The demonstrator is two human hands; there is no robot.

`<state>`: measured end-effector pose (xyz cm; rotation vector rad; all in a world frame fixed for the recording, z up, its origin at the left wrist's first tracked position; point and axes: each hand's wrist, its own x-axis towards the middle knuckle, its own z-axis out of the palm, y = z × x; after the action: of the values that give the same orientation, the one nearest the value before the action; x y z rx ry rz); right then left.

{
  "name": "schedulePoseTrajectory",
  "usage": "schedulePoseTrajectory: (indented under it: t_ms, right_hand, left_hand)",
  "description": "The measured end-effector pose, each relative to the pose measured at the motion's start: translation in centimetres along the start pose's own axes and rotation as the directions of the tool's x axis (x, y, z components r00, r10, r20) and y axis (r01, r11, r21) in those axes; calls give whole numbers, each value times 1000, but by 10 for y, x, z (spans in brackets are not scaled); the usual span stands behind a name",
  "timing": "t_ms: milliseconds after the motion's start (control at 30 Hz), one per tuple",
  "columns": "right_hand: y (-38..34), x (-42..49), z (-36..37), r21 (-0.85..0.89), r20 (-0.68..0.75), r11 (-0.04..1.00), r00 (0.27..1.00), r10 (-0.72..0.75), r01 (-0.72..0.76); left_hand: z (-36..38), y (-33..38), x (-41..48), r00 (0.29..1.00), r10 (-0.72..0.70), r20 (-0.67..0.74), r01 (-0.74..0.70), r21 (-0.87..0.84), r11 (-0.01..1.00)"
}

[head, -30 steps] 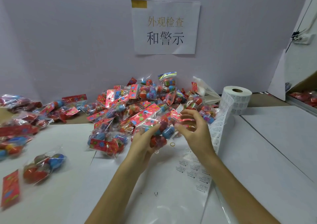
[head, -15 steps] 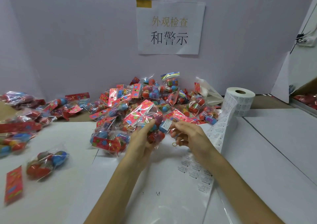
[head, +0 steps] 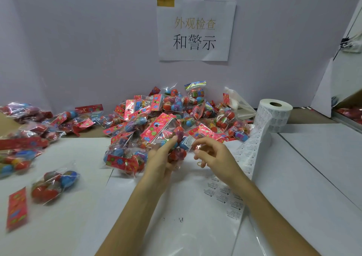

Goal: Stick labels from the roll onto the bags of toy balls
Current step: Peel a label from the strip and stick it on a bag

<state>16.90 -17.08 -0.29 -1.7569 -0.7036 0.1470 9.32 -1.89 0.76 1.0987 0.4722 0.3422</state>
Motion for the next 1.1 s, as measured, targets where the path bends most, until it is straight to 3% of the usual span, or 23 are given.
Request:
schedulePoseTrajectory:
  t_ms: [100, 233, 400, 633, 767, 1100]
  right_hand:
    - [4, -1, 1, -166, -12, 986, 999, -36, 33]
    - [6, -1, -2, -252, -64, 968, 998, -14, -3]
    - [4, 1, -4, -8, -85, 999, 996, 41, -42]
    - [0, 2, -3, 128, -49, 989, 996, 81, -74]
    - [-1, 1, -3, 126, -54, 991, 997, 58, -51]
    - [-1, 2, -8, 204, -80, 979, 996, 44, -27]
  left_hand:
    - [-1, -1, -1, 1000, 7, 1, -7, -14, 1000]
    - [0, -2, -1, 1000, 6, 27, -4, -65, 998]
    - [0, 0, -1, 998, 6, 64, -2, -57, 998]
    - [-2, 1, -1, 989, 8, 149, -1, -46, 999]
    - [1, 1, -1, 972, -8, 233, 10, -6, 1000]
    - [2, 1, -1, 973, -47, 224, 33, 63, 997]
